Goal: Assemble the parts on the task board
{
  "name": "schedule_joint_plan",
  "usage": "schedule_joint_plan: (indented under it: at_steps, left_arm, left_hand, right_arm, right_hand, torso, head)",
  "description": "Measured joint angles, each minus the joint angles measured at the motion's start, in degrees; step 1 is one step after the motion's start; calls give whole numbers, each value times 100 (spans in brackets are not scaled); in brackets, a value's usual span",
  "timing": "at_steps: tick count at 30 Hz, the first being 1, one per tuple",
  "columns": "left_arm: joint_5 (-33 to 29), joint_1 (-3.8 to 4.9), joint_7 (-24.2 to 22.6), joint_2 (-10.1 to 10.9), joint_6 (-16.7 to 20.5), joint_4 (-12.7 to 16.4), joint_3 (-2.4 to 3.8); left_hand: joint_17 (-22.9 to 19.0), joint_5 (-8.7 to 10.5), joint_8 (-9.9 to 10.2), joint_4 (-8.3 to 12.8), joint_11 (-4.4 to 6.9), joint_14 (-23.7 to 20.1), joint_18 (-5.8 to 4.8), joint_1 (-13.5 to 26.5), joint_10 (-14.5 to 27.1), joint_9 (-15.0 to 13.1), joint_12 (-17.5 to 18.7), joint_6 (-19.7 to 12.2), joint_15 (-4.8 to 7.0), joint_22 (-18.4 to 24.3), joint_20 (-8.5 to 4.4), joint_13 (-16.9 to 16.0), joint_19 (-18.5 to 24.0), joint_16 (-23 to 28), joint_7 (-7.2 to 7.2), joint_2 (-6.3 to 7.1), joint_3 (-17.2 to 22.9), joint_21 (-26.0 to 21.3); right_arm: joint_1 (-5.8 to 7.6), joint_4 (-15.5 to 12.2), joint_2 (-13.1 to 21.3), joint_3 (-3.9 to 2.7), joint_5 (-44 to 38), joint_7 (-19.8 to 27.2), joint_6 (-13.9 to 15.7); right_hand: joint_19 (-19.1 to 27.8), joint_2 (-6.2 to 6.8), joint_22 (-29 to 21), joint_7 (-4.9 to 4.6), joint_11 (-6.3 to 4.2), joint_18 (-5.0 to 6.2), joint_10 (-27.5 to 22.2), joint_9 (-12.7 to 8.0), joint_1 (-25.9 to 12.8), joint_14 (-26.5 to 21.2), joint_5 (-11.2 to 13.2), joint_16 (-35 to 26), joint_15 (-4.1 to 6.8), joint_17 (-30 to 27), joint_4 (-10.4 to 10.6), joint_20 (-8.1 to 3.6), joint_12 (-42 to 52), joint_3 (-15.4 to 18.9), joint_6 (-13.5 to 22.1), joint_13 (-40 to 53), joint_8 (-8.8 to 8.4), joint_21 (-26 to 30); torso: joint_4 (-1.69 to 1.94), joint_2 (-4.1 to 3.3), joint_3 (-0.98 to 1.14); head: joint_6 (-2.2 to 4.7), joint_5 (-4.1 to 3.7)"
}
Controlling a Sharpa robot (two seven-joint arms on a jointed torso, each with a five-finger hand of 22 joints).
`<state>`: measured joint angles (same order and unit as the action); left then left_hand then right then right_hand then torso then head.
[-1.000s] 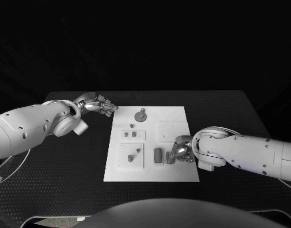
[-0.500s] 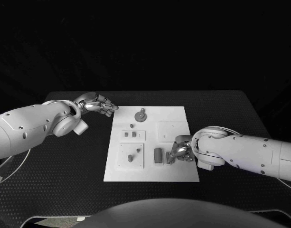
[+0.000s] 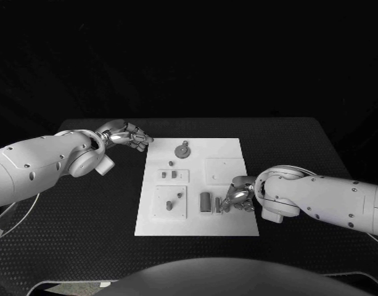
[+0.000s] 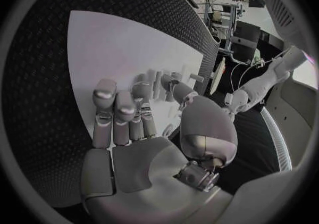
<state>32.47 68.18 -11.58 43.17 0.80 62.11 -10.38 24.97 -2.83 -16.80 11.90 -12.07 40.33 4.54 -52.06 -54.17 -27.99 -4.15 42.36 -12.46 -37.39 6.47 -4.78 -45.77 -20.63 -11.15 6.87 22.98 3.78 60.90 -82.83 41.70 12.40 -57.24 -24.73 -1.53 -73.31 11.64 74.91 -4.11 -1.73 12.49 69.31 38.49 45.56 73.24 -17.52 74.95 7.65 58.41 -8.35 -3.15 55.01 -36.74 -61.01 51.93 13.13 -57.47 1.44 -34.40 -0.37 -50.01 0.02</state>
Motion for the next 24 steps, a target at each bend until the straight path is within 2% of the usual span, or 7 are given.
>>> schedule_joint_plan:
  at_steps: [7, 10, 12, 15, 17, 20, 24]
  left_arm:
    - [-171, 0, -10, 5, 7, -23, 1]
    - [-330, 0, -22, 0, 22, -64, 1]
    - [-460, 0, -34, -7, 47, -102, 1]
    - [-719, 3, -69, -22, 121, -156, 3]
    - [-899, 11, -106, -41, 190, -196, 7]
    - [-1127, 59, -153, -60, 286, -263, 5]
    - [-1434, 196, -221, -63, 428, -353, 12]
  left_hand:
    - [7, 0, 0, 0, 0, -19, 33, 8, 0, 8, 0, 0, 20, 5, 0, 0, 1, 0, 0, 8, 0, 0]
    - [20, 0, 0, 0, 23, 1, 33, 17, -23, 8, 0, -21, 41, 5, 0, 0, 1, 0, 21, -3, 0, 0]
    - [30, 0, -4, 0, 116, 9, 39, 45, -57, 8, 0, -21, 92, 8, 0, 0, 1, 0, 21, -31, 0, 0]
    - [32, 0, -56, 13, 245, -33, 42, 53, -151, 1, -30, 28, 134, 13, 0, -14, 0, 0, 113, -78, -13, 0]
    - [32, 0, -56, 24, 313, -34, 80, 33, -136, 1, -33, 14, 168, 13, 0, -15, 1, 0, 161, -117, -24, 0]
    - [32, 0, -56, 64, 350, -38, 83, 27, -99, 8, -26, -16, 207, 21, -5, -6, 0, 0, 192, -123, -32, 0]
    - [33, 0, -56, 80, 410, -49, 31, -3, -39, 30, 17, -46, 235, 32, -46, 32, 1, 13, 221, -153, -47, 0]
  right_arm:
    - [196, -53, 206, -232, 173, 215, 79]
    - [279, 103, 242, -264, 315, 510, 200]
    - [309, 290, 209, -265, 521, 849, 315]
    - [326, 675, 93, -302, 998, 1531, 583]
    - [331, 948, 22, -385, 1325, 2002, 794]
    - [352, 1372, -85, -485, 1641, 2540, 993]
    - [367, 1959, -273, -722, 2102, 3206, 1174]
  right_hand:
    - [1, 119, 0, 9, 31, 0, -31, 8, 2, -22, 0, -1, -17, 0, 59, 1, 0, 15, 52, 19, -13, 11]
    - [16, 157, 0, -14, 103, 0, -104, -21, 9, -73, 0, 1, -51, 0, 72, -12, 0, 2, 219, 36, -113, 13]
    - [86, 77, 0, -29, 136, 0, -189, -43, 88, -130, 0, 1, -102, 10, 62, -22, 0, 1, 325, 58, -174, 41]
    - [250, -171, 0, -105, 202, -10, -375, -48, 241, -278, 22, -8, -192, 48, -116, -19, 0, 44, 475, 96, -215, 89]
    - [382, -350, 0, -166, 236, -18, -530, -62, 222, -424, 22, -79, -224, 50, -170, 15, -21, 83, 558, 95, -253, 161]
    - [632, -516, 0, -276, 304, -24, -784, -63, 205, -692, 22, -190, -285, 49, -283, 77, -117, 102, 748, 63, -265, 287]
    - [1030, -598, -38, -403, 388, -57, -1151, -71, 211, -1064, 22, -443, -382, -62, -344, 185, -335, 67, 939, -78, -289, 545]
  torso:
    - [0, 3, -3]
    - [0, 6, -4]
    - [-2, 8, -7]
    - [-7, 12, -10]
    - [-8, 16, -11]
    - [-8, 26, -10]
    - [-10, 59, -7]
  head:
    - [0, 3]
    - [0, 3]
    - [0, 1]
    - [16, -1]
    - [87, 3]
    - [201, 12]
    - [437, 38]
